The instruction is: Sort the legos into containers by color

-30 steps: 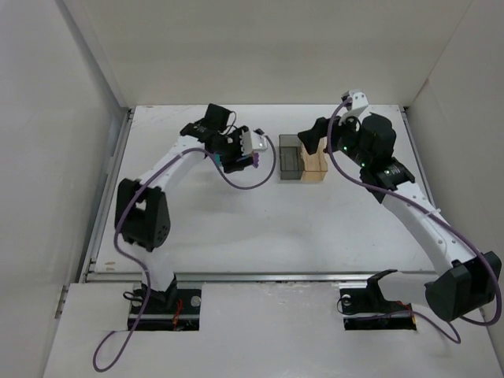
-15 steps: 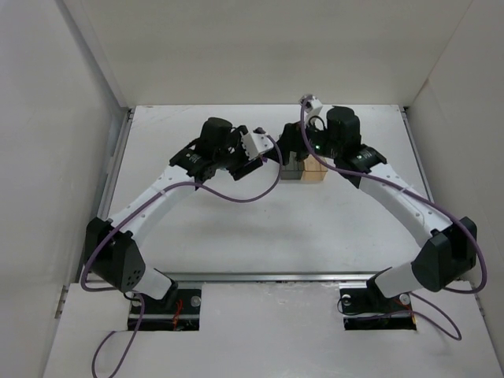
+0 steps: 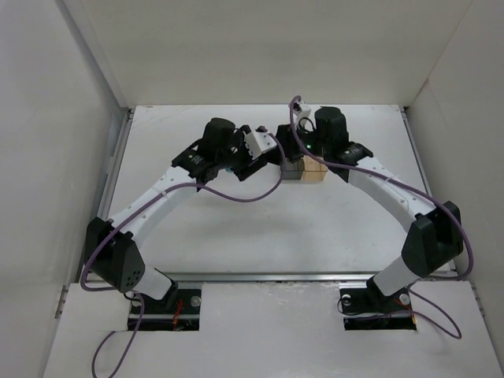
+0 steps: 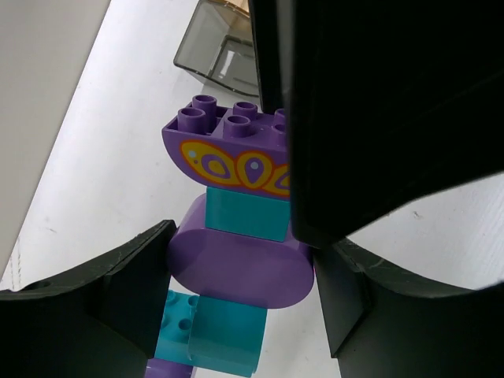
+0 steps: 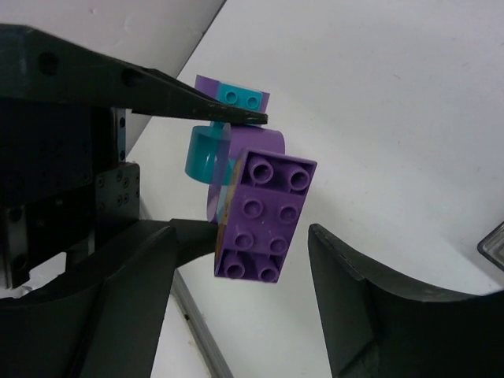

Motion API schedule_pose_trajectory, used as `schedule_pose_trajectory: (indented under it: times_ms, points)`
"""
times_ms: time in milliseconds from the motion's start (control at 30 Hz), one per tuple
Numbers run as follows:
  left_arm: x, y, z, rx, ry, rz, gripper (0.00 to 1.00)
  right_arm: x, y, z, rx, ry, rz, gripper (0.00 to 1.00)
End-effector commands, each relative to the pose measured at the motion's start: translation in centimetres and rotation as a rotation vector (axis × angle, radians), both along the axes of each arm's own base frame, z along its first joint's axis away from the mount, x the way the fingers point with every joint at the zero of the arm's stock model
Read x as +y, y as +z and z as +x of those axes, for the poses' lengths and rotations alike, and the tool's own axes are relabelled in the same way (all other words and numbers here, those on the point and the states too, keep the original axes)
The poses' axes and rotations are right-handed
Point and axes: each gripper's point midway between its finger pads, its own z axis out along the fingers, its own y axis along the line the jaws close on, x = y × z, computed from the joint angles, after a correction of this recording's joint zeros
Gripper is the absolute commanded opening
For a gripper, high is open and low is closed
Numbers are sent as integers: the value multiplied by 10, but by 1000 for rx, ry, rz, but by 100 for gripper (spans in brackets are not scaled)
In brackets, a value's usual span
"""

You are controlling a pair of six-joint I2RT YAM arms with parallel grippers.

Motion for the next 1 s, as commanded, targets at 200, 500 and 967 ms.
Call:
schedule_pose_trajectory:
  times_ms: [200, 500, 967]
  points:
    - [-11, 50, -9, -95, -29, -118, 0, 10, 33, 3, -52, 15, 58, 33]
    - [17, -2, -14, 104, 105, -124, 0, -25, 40, 14, -23, -140, 80, 0]
    - [31, -25, -26, 167, 129, -101, 0, -49, -3, 60, 41, -239, 15, 0]
